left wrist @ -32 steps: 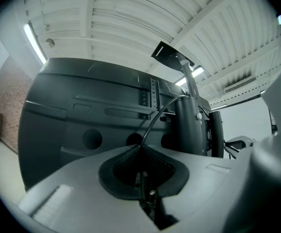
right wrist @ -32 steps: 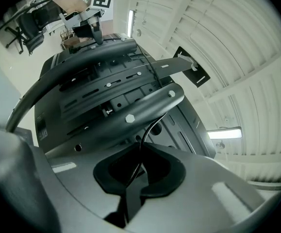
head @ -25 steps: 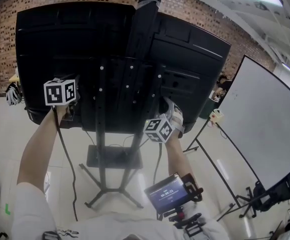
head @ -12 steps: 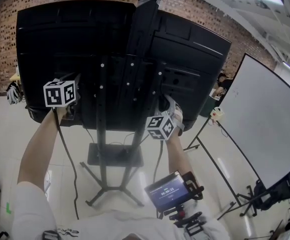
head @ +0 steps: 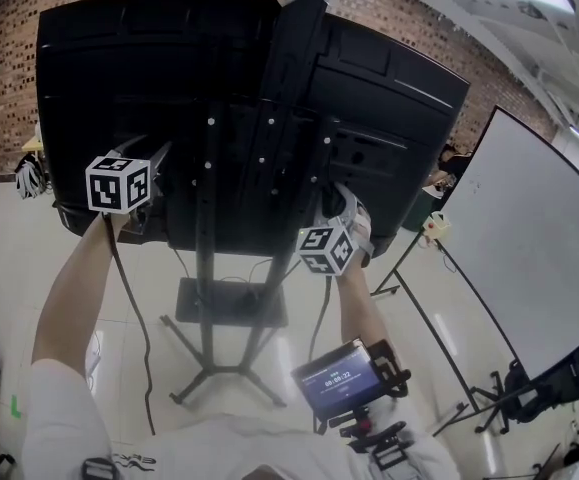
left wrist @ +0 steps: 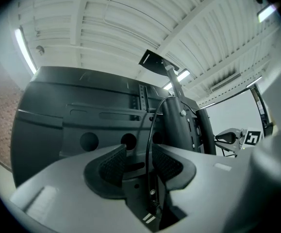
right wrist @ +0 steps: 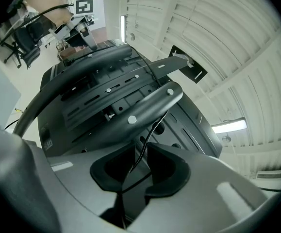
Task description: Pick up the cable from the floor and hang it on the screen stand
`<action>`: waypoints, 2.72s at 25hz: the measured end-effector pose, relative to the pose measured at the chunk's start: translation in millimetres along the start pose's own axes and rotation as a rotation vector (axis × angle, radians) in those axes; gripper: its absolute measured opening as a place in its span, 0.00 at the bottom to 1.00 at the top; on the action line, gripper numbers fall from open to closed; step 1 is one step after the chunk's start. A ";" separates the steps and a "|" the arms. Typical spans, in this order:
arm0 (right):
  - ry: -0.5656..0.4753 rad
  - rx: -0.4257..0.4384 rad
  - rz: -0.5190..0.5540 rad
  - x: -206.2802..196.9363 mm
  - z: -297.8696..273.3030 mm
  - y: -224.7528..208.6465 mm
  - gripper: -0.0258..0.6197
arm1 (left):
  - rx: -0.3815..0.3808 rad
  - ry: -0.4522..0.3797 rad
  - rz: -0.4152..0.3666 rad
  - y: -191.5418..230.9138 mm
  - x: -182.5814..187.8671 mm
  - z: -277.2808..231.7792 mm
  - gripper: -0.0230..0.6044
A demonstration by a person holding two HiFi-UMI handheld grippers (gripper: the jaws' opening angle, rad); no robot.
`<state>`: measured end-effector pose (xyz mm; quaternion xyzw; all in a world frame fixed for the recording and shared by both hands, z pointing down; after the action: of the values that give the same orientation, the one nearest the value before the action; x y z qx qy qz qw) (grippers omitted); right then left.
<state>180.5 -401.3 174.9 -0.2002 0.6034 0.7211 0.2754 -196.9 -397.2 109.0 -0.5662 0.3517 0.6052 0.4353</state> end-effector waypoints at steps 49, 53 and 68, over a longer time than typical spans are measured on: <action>0.029 0.107 -0.640 -28.4 80.4 16.2 0.09 | 0.066 -0.033 0.005 -21.3 -123.2 83.8 0.05; 0.019 0.160 -0.697 -34.7 101.0 19.7 0.06 | 0.068 -0.025 0.014 -52.2 -124.1 106.8 0.04; 0.003 0.396 -0.767 -108.8 253.0 8.1 0.06 | 0.155 0.099 0.028 -247.5 -173.6 233.3 0.04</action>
<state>270.0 -171.2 297.1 -0.3543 0.6124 0.4365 0.5558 -59.9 -112.7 323.8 -0.5552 0.4264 0.5533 0.4514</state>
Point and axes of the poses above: the fingertips, and each gripper's own axes: z backward along the fingers, y to its left, x out of its top, the point moved 7 cm from there along z, backward along the fingers, and after that the axes turned 2 degrees about -x, right-handed, at the moved point
